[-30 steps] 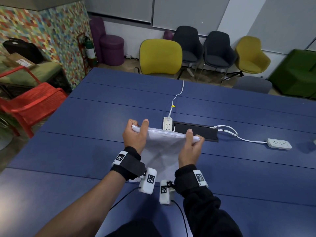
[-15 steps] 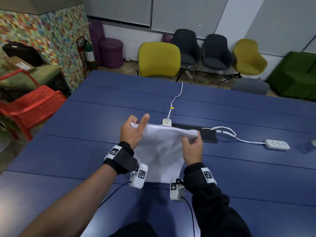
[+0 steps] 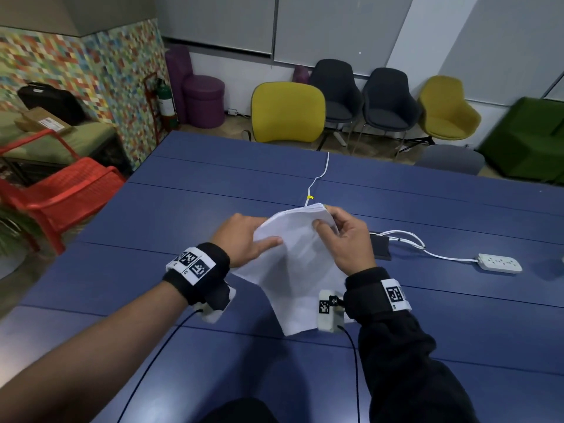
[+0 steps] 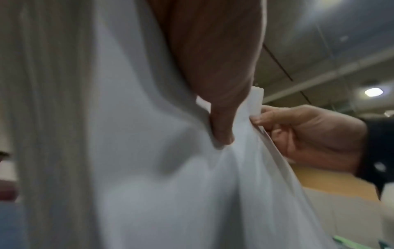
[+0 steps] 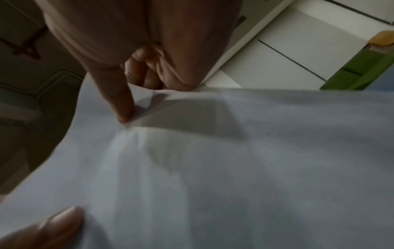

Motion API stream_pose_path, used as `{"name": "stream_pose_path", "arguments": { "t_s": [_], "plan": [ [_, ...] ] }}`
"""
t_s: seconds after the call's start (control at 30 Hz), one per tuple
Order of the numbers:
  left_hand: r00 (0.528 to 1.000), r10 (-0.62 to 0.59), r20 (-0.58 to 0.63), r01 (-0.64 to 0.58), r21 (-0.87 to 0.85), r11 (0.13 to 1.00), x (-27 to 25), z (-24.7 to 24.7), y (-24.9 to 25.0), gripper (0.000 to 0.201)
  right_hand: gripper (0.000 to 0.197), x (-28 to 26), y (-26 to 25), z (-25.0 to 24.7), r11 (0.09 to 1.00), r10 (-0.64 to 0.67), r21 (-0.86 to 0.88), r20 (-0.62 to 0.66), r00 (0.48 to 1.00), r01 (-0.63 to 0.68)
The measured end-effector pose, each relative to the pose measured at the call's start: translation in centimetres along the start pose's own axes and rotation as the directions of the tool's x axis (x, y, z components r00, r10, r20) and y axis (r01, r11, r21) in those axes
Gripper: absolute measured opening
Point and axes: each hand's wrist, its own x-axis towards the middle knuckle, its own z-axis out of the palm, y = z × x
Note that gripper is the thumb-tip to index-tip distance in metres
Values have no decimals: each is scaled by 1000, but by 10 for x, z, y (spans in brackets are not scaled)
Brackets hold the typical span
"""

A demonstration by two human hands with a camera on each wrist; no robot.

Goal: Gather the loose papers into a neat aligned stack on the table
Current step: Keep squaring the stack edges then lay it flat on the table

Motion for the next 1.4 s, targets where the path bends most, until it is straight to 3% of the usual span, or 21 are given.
{"name": "stream_pose_path", "arguments": {
  "t_s": [0.1, 0.2, 0.27, 0.33, 0.4, 0.5, 0.57, 0.67, 0.73, 0.8, 0.87, 0.93, 1.03, 1.13, 1.2, 1.3, 1.4],
  "plan": [
    [998, -37, 46, 45, -199, 979, 1, -5, 0, 28, 26, -3, -6, -10, 999, -41, -36, 1, 999, 41],
    [991, -132, 26, 130, -419, 899, -3, -20, -8, 12, 76, -20, 16, -35, 987, 46, -143, -184, 982, -73],
    [977, -211, 17, 178, -599, 781, -8, -32, -17, 10, 113, -38, 50, -52, 968, 215, -37, -376, 902, -246],
    [968, -247, 35, 198, -710, 675, -13, -38, -23, 15, 135, -54, 82, -59, 895, 444, 226, -367, 817, -385],
    [963, -264, 58, 221, -735, 641, -15, -32, -28, 21, 124, -67, 103, -54, 763, 605, 430, -212, 768, -483],
    [931, -345, 117, 317, -725, 612, -19, -3, -46, 20, 73, -78, 111, -41, 617, 678, 500, 55, 733, -608],
    [882, -431, 192, 428, -710, 559, -27, 26, -66, 21, 67, -80, 118, -36, 624, 699, 425, 73, 711, -656],
    [746, -567, 349, 630, -644, 433, -55, 74, -95, 32, 56, -89, 122, -28, 625, 758, 213, 65, 649, -751],
    [654, -600, 460, 738, -563, 372, -75, 102, -106, 37, 46, -94, 128, -22, 612, 787, 29, 78, 612, -791],
    [612, -561, 558, 781, -540, 314, -88, 119, -108, 37, 45, -96, 135, -19, 596, 803, -78, 72, 592, -799],
    [635, -489, 598, 764, -581, 281, -86, 119, -106, 44, 41, -91, 140, -20, 608, 793, -91, 30, 608, -789],
    [702, -448, 553, 706, -625, 334, -72, 113, -107, 48, 26, -82, 142, -24, 644, 763, 7, -73, 642, -765],
    [789, -491, 369, 579, -715, 392, -44, 99, -103, 26, 19, -58, 134, -29, 749, 662, 194, -218, 717, -633],
    [871, -446, 208, 404, -819, 407, -15, 99, -111, 23, 18, -33, 128, -30, 868, 496, 97, -232, 837, -487],
    [832, -513, 213, 459, -784, 418, -1, 103, -117, 20, 17, -26, 143, -29, 887, 460, 100, -258, 850, -450],
    [741, -621, 255, 575, -719, 391, 8, 117, -127, 33, 33, -28, 174, -23, 789, 603, 77, -284, 745, -610],
    [707, -637, 308, 631, -682, 370, 1, 137, -132, 30, 18, -39, 208, -11, 671, 735, 91, -215, 643, -736]
  ]
}}
